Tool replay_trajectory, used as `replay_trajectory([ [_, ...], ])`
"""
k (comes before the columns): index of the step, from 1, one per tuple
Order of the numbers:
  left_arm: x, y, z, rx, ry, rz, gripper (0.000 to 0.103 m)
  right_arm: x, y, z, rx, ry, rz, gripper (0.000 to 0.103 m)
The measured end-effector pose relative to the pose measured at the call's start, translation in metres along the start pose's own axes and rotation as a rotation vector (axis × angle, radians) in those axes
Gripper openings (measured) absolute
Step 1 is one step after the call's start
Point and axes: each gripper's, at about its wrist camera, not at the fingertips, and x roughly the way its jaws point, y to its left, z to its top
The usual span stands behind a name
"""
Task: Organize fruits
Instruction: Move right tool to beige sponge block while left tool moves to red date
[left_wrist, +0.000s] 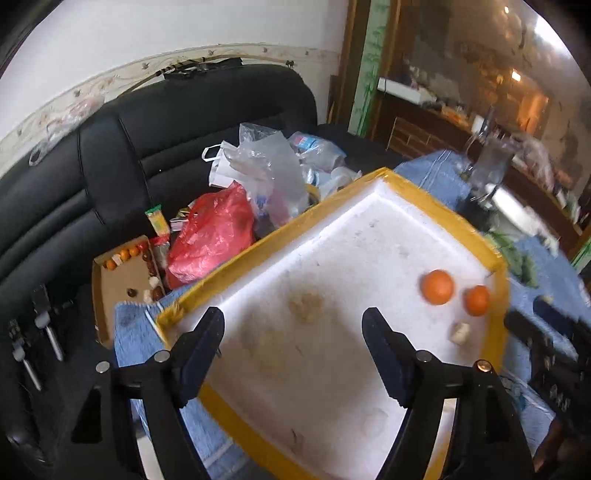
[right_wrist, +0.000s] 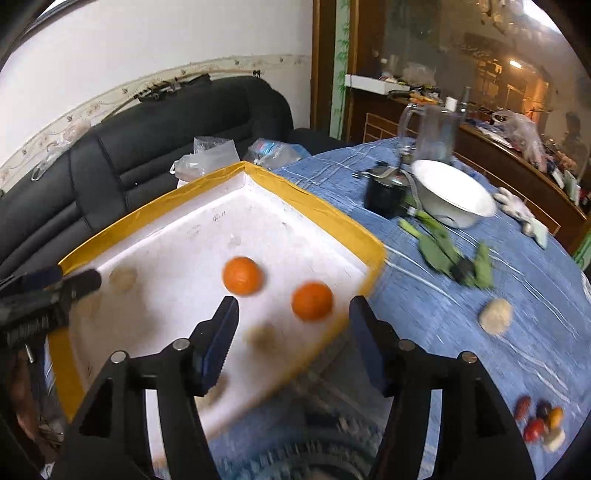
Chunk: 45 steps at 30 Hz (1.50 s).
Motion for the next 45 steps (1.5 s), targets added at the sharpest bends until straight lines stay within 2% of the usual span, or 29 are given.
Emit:
replay_trajectory([
  [4, -0.018, -0.017, -0.017, 0.033, -0.022, -0.055, 0.078, -0.047, -0.019, -0.041, 0.041, -0.027, -0.025, 0.068],
  [9, -0.033, -0.066, -0.044, 0.161, -0.019, -0.151, 0.079, -0.099, -0.063, -0.103, 0.166, -0.058, -0.075, 0.069],
  [15, -0.041, -0.139, -0.079, 0.325, 0.008, -0.250, 0.079, -0.137, -0.140, -0.174, 0.366, -0.032, -0.229, 0.068],
  [19, -0.043, -0.175, -0.097, 0.406, 0.024, -0.285, 0.079, -0.151, -0.194, -0.203, 0.497, -0.004, -0.331, 0.068],
  [23, -0.046, -0.203, -0.109, 0.469, 0.038, -0.307, 0.079, -0.156, -0.227, -0.212, 0.575, 0.000, -0.383, 0.068],
  [31, -0.045, -0.241, -0.123, 0.544, 0.052, -0.332, 0.079, -0.126, -0.269, -0.194, 0.635, 0.019, -0.387, 0.067],
  [39, -0.036, -0.259, -0.119, 0.540, 0.055, -0.331, 0.079, -0.093, -0.291, -0.178, 0.648, 0.054, -0.381, 0.049],
  [41, -0.034, -0.268, -0.118, 0.546, 0.046, -0.333, 0.079, -0.086, -0.293, -0.177, 0.639, 0.067, -0.367, 0.037],
  [45, -0.026, -0.289, -0.115, 0.557, 0.042, -0.345, 0.079, -0.087, -0.292, -0.179, 0.644, 0.054, -0.352, 0.036],
])
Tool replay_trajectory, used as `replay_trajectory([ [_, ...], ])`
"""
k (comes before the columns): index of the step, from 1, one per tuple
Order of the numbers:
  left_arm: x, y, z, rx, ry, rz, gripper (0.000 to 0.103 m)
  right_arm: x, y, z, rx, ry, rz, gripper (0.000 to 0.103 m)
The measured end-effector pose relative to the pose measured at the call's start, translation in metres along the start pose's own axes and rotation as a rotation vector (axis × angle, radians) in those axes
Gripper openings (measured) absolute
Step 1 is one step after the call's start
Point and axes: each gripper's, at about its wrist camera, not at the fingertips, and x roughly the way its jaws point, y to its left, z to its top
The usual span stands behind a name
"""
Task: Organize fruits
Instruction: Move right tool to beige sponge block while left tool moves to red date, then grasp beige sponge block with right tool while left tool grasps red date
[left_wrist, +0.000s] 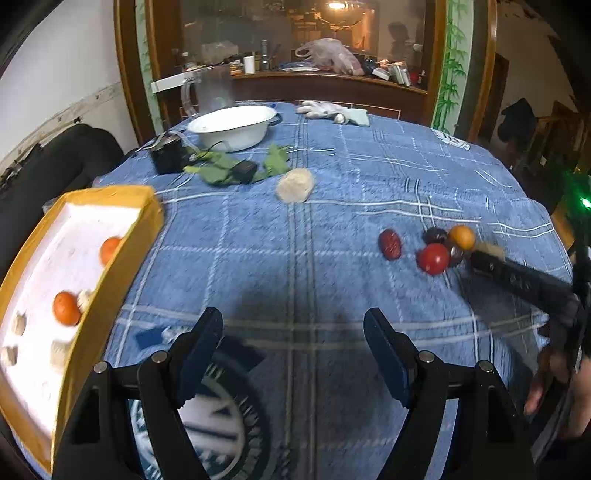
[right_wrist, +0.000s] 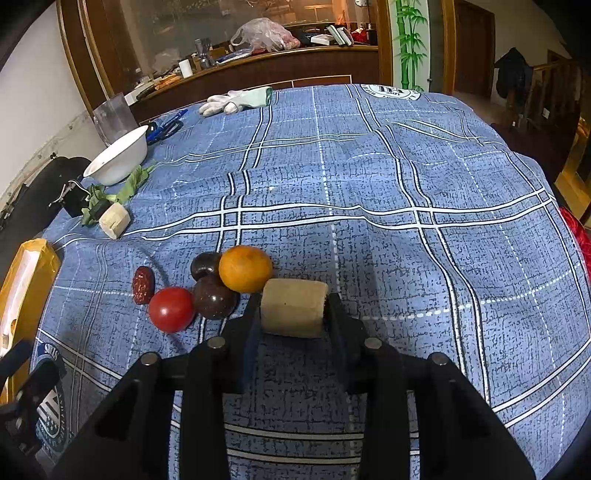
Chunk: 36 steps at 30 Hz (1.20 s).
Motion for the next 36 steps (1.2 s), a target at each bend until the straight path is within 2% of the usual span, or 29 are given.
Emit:
replay_trajectory([
  [9, 0.045, -0.040, 0.035, -0.005, 0.005, -0.061, 0.078, -0.010, -0.016, -0.008, 0.062, -0.022, 0.051, 0.036],
  [14, 0.064, -0.052, 0.048, -0.026, 0.000, -0.054, 0.075, -0.008, -0.016, -0.008, 0.063, -0.022, 0.085, 0.036],
  [16, 0.074, -0.057, 0.049, -0.010, 0.016, -0.037, 0.067, -0.007, -0.016, -0.007, 0.061, -0.021, 0.091, 0.036],
  [17, 0.078, -0.058, 0.049, -0.004, 0.030, -0.033, 0.054, -0.007, -0.016, -0.007, 0.062, -0.020, 0.098, 0.036],
  [19, 0.079, -0.059, 0.045, 0.014, 0.026, -0.025, 0.042, -0.007, -0.017, -0.007, 0.069, -0.019, 0.109, 0.036],
  [21, 0.075, -0.060, 0.043, 0.040, 0.022, -0.037, 0.019, -0.007, -0.018, -0.007, 0.072, -0.017, 0.113, 0.036],
  [22, 0.074, -0.060, 0.042, 0.051, 0.021, -0.048, 0.017, -0.007, -0.018, -0.008, 0.072, -0.018, 0.113, 0.036],
  [27, 0.066, -0.053, 0.036, 0.075, 0.030, -0.057, 0.017, -0.011, -0.018, -0.007, 0.070, -0.030, 0.113, 0.036],
  [36, 0.026, -0.019, 0.018, 0.028, 0.006, -0.058, 0.017, -0.018, -0.014, -0.005, 0.059, -0.057, 0.073, 0.036],
])
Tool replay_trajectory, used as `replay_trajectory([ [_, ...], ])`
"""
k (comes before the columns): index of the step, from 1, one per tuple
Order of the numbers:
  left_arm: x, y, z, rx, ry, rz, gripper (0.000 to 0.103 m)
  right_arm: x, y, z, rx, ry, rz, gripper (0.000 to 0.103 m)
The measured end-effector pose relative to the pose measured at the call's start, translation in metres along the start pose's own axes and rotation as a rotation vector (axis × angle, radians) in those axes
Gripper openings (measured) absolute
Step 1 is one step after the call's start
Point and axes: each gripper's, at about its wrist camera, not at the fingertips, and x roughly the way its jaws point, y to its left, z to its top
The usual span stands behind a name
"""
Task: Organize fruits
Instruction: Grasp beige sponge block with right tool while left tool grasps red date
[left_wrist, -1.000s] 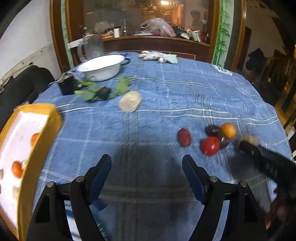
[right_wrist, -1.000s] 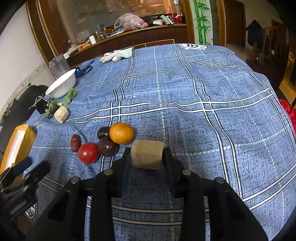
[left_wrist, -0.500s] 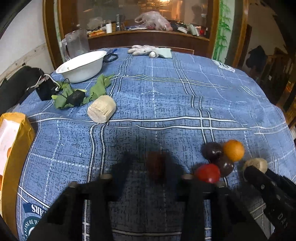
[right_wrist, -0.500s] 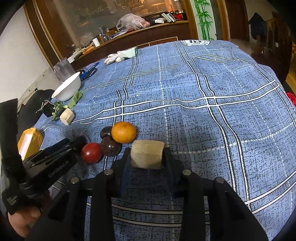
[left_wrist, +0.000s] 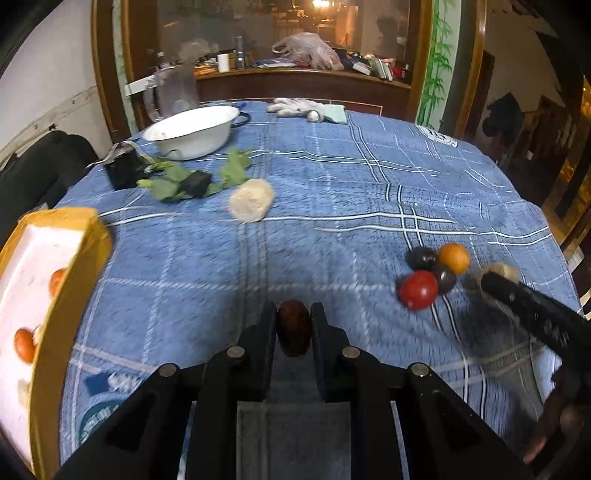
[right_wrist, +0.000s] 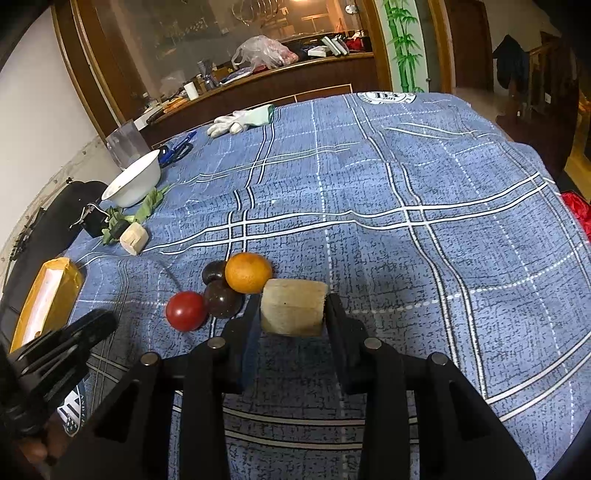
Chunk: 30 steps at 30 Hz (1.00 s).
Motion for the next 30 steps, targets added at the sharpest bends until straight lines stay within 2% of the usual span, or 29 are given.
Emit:
replay_trajectory([
  [6, -0.026, 0.008, -0.019, 0.006, -0.017, 0.022, 0.017, -0.030, 0.023, -0.008, -0.051, -0.034, 0.000, 0.036],
  [15, -0.053, 0.023, -0.033, -0.016, -0.052, 0.013, 0.017, -0.073, 0.059, -0.045, -0.130, -0.060, 0.007, 0.036],
  [30, -0.074, 0.054, -0.055, -0.062, -0.060, 0.024, 0.017, -0.102, 0.088, -0.075, -0.171, -0.111, 0.001, 0.036],
])
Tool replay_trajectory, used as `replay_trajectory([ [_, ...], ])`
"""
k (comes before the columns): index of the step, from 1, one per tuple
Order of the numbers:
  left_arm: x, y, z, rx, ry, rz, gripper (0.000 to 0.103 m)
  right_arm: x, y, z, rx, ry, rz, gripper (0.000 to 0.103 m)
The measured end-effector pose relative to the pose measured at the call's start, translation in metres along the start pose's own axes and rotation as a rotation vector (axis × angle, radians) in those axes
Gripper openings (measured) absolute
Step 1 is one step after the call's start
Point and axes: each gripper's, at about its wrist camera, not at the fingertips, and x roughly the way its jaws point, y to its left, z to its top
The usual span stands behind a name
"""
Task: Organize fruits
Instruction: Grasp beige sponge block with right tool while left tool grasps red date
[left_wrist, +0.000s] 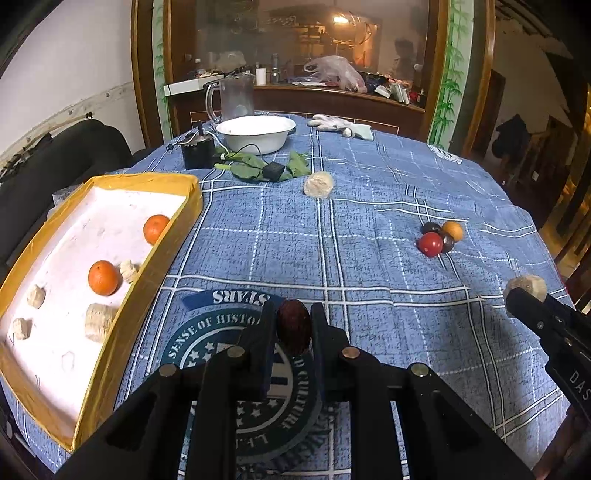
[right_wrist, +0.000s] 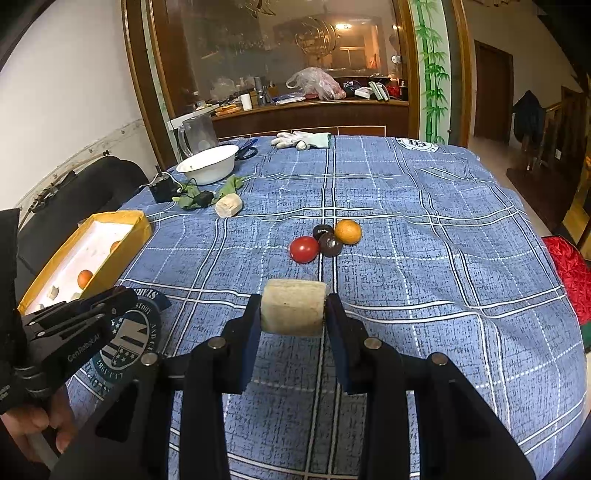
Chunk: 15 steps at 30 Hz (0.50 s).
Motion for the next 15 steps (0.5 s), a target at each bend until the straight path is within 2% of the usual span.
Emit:
replay_trajectory([
  [15, 0.007, 0.003, -0.008, 0.004, 0.022, 0.028, 0.017, 0.007, 0.002, -0.014, 0.000, -0.010, 0.019, 0.036],
])
